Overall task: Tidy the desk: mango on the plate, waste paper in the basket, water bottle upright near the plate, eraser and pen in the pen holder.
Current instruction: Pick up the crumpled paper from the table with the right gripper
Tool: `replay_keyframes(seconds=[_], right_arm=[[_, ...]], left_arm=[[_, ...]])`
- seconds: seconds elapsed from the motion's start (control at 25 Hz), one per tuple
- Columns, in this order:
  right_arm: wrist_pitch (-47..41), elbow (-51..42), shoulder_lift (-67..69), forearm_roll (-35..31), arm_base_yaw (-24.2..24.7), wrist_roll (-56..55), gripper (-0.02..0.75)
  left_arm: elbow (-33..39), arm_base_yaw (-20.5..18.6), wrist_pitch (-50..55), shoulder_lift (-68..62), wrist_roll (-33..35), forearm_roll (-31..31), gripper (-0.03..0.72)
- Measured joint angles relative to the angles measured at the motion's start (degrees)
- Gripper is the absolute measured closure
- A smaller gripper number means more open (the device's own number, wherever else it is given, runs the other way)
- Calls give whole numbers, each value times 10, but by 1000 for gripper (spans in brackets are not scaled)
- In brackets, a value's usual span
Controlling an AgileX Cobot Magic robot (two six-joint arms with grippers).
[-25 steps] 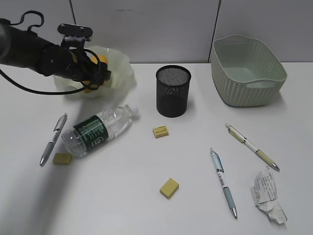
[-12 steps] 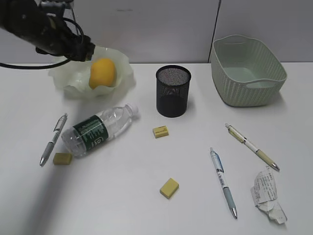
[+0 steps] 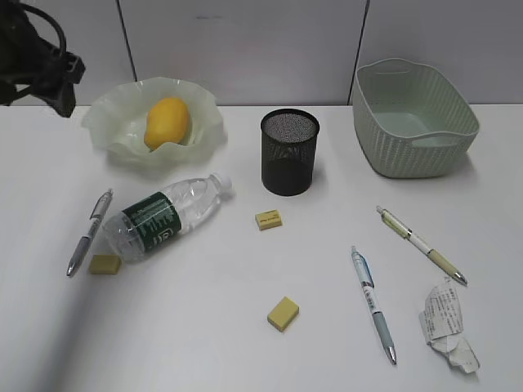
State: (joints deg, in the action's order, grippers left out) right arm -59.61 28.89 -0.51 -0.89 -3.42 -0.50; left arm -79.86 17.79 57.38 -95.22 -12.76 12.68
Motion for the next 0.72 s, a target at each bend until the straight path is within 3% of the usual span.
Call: replay_keyframes(seconds=[0.2,0.44,0.72], right_arm=[[0,0,0,0,0,0,244],[0,0,0,0,0,0,244],[0,0,0,0,0,0,244]], left_arm=[[-1,0,103,11,22,-53,106],[4,1,120,17,43,-123,134],[94,19,121,73,47,-132,158]])
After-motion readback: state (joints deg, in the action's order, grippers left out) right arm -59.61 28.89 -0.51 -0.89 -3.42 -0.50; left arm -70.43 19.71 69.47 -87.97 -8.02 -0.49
